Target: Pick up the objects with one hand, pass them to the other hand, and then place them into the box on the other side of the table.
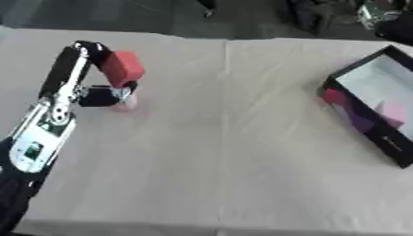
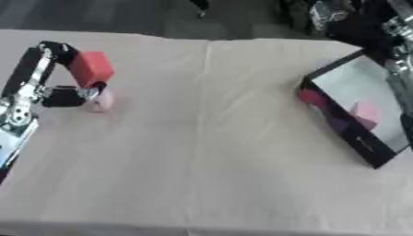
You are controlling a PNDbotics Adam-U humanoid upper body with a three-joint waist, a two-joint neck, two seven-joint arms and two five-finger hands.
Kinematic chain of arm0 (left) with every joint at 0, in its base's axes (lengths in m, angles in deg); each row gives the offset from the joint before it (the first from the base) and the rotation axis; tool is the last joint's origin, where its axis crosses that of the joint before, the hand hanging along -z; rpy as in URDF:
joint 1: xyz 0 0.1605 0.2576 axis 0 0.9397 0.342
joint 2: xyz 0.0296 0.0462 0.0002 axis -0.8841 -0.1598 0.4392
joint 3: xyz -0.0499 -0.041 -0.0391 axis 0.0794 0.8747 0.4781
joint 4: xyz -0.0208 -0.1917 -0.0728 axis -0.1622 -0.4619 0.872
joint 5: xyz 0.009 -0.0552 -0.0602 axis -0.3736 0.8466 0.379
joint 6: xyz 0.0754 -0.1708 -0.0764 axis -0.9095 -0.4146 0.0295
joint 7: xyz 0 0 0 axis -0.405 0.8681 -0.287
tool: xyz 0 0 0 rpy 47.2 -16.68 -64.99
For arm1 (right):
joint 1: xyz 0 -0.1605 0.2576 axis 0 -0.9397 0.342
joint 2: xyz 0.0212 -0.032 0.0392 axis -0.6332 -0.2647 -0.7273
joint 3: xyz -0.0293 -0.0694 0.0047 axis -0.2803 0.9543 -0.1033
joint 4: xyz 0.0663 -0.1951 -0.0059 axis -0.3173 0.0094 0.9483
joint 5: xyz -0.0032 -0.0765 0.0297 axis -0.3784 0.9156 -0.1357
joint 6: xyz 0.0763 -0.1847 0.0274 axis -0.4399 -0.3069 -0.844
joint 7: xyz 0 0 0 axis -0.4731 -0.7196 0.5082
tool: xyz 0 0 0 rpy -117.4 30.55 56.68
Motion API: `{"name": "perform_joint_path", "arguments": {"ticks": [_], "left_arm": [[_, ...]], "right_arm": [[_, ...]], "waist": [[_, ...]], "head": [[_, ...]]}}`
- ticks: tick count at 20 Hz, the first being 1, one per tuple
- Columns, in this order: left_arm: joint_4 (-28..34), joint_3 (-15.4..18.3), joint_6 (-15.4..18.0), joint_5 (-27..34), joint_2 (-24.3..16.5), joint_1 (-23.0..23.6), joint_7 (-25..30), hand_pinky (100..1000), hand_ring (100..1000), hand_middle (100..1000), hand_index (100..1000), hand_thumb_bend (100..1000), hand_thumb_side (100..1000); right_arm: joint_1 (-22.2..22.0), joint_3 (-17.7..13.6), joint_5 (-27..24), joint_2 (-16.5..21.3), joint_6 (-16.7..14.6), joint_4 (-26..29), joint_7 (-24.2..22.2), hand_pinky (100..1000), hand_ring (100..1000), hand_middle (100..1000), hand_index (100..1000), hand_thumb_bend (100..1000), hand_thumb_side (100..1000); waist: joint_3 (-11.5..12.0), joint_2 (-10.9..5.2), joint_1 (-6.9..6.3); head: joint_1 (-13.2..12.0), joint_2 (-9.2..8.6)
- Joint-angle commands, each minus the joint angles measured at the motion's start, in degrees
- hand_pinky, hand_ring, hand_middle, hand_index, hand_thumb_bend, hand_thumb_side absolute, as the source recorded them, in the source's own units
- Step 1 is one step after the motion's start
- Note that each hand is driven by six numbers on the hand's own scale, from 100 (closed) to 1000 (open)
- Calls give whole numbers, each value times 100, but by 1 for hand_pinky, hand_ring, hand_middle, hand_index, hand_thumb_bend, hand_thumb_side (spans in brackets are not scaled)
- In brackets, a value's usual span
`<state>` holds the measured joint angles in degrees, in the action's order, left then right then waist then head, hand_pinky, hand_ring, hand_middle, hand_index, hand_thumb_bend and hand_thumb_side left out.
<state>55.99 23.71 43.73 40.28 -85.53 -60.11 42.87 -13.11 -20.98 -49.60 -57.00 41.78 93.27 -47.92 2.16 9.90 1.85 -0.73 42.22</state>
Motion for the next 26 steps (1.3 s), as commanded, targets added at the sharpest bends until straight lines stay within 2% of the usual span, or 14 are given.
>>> {"name": "perform_joint_path", "arguments": {"ticks": [1, 13, 15, 20, 26], "left_arm": [[-46, 110, 249, -102, 68, -105, -61, 710, 488, 408, 459, 100, 100], [-159, 148, 1286, -353, 436, -164, -327, 710, 486, 407, 461, 100, 100], [-144, 139, 1407, -431, 485, -179, -372, 705, 485, 408, 462, 100, 100], [-146, 115, 1628, -586, 612, -228, -393, 698, 478, 406, 464, 100, 100], [-212, 99, 1822, -513, 708, -285, -343, 700, 475, 404, 469, 100, 100]], "right_arm": [[194, 179, 190, -29, -31, 26, -295, 1000, 1000, 958, 949, 100, 263], [762, 794, 727, -532, -303, -238, -1116, 1000, 995, 952, 942, 100, 150], [839, 852, 830, -605, -341, -289, -1218, 1000, 993, 950, 941, 100, 100], [1056, 1012, 1171, -833, -471, -488, -1453, 993, 991, 950, 941, 100, 100], [1309, 1165, 1670, -1125, -780, -830, -1748, 983, 991, 952, 944, 100, 100]], "waist": [[1, -109, -1], [-10, -127, 61], [-15, -132, 75], [-16, -141, 100], [0, -139, 109]], "head": [[42, -14], [186, 115], [195, 127], [224, 136], [275, 131]]}}
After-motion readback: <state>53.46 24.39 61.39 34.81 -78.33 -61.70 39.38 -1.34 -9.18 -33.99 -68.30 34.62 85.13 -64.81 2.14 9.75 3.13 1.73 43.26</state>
